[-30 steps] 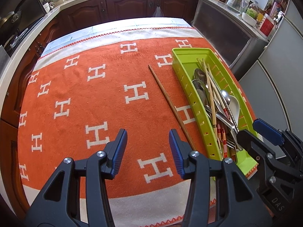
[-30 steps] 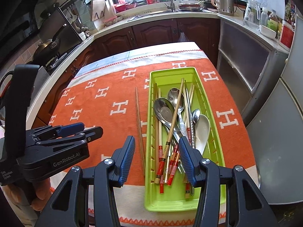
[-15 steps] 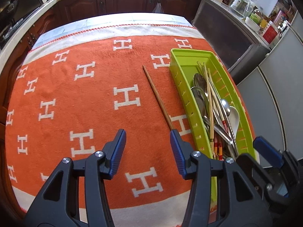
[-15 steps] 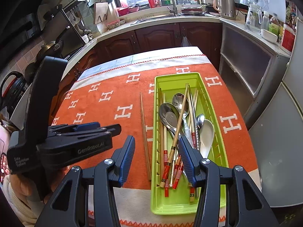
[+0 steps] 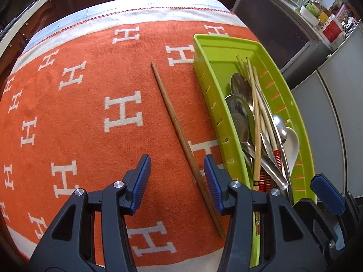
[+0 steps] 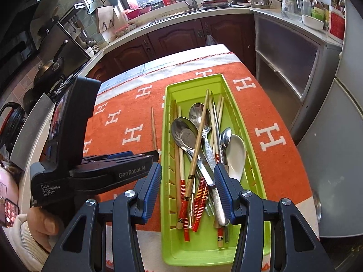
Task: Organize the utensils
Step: 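Move the left gripper to the last wooden chopstick and grasp it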
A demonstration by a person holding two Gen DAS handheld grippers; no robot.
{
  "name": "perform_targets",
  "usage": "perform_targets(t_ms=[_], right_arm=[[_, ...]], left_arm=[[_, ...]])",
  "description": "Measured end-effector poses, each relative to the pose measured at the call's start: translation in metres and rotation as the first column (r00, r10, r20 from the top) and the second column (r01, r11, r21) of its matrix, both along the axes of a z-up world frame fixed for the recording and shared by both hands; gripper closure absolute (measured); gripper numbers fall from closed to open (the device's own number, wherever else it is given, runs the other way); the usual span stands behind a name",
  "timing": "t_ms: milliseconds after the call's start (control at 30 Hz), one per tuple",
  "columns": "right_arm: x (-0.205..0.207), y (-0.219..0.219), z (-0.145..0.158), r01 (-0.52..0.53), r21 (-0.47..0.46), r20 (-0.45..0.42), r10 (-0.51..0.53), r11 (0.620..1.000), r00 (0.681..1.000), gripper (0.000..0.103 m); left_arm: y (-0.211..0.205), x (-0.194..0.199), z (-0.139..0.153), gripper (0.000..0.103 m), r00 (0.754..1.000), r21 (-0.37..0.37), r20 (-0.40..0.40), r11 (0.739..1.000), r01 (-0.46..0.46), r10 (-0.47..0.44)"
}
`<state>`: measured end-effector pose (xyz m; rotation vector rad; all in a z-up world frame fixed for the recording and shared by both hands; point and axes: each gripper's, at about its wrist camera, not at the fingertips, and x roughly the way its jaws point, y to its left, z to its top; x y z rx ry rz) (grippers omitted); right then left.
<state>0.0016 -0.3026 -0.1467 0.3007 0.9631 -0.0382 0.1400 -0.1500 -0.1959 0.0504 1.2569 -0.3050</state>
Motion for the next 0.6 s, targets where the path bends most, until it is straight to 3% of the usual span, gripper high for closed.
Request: perform_targets(t_ms=[200,600], right_arm=[[0.004,-0.006,-0.008,0.009,0.018,-0.01,-0.009,1.0,1.0,0.055],[0.005,-0.011,-0.014,0.028,0.034,-0.011,-0.027,0.999,1.0,0.055]], left_arm=[[-0.005,0.004,-0.011,0.058,1.0,0.051,-0.021,0.999,-0.007,0.008],[0.012,0.008,-0.014,0.058,0.999,0.108,0.02,0.993,-0.046,0.044]])
